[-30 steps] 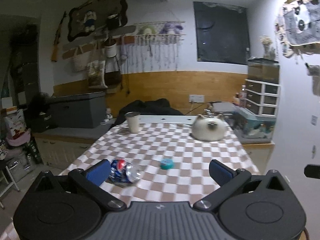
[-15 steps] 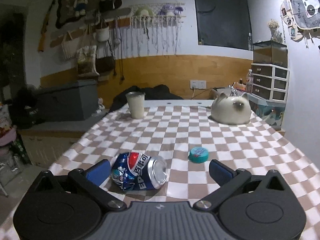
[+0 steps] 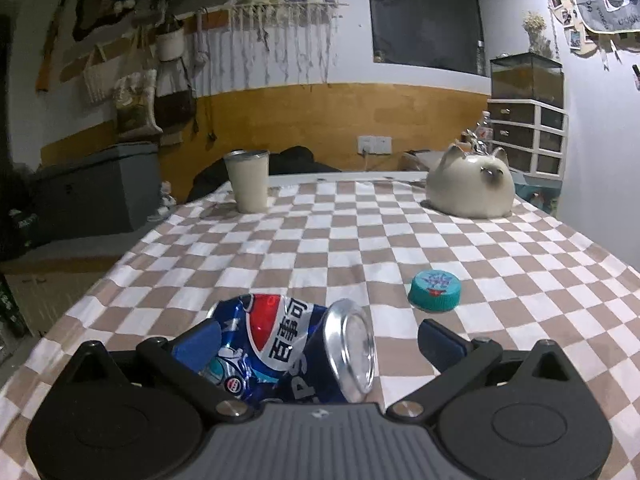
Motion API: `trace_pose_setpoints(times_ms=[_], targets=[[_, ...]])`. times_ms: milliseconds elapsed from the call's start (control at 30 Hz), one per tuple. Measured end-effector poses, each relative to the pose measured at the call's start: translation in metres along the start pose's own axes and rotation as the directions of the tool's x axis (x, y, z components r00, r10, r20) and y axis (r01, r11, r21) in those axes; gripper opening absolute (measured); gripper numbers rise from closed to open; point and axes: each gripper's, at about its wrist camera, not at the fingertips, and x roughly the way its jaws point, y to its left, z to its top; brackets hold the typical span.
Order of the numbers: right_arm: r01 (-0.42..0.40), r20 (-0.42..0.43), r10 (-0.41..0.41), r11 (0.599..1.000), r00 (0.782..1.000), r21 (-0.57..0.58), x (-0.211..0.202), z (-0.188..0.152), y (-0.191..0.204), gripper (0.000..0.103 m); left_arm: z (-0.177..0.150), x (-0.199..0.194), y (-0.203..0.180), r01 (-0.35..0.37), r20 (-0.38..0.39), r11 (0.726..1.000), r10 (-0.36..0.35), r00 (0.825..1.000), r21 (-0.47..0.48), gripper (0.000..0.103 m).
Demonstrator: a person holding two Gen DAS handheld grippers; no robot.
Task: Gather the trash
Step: 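Grasp the crushed Pepsi can with the left gripper while the right gripper grasps the teal bottle cap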
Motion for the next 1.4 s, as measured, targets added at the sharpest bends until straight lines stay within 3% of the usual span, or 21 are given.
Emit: trace_pose_setpoints(times_ms=[267,600,767,867,933,1033,1167,1400], targets=[[-0.081,0.001,0.081,0.997,0.997,0.017,0.075,0.039,0.038,0.103,0.002,0.005,0.01,-0.006,0.003,1.0,0.007,1.0,-0.03,0.102],[-0.077,-0.058,0.079,0.996,0.995,0.038,0.178,0.05,0.07,0.1,0.003,0.007,0.011,-0.026,0.007,0.999,0.027,1.0,-0.028,0.091],[-0.09,-0.083,0.094,0.994,0.992,0.057,0.212,0.049,0.081,0.09,0.003,0.007,0.016,-0.022,0.001,0.998,0.022,1.0,-0.051,0.071],[-0.065,-0.116,0.07,0.997,0.991,0.051,0.229,0.047,0.086,0.076,0.003,0.011,0.014,0.006,-0.026,0.999,-0.008,1.0,-0.046,0.053],[-0.051,-0.14,0.058,0.997,0.988,0.053,0.236,0.044,0.087,0.055,0.003,0.011,0.012,0.012,-0.028,0.999,-0.013,1.0,-0.042,0.046],[-0.027,-0.127,0.031,0.999,0.991,0.031,0.235,0.039,0.088,0.036,0.002,0.009,0.013,0.024,-0.023,0.998,-0.025,0.999,-0.051,0.042],[-0.022,-0.1,0.023,1.0,0.995,0.013,0.222,0.038,0.087,0.035,0.001,0.008,0.017,0.059,-0.021,0.996,-0.061,0.998,-0.07,0.033],[-0.071,-0.041,0.072,0.997,0.997,0.025,0.179,0.035,0.088,0.035,0.003,0.002,0.015,0.15,-0.015,0.983,-0.152,0.988,-0.11,0.031]])
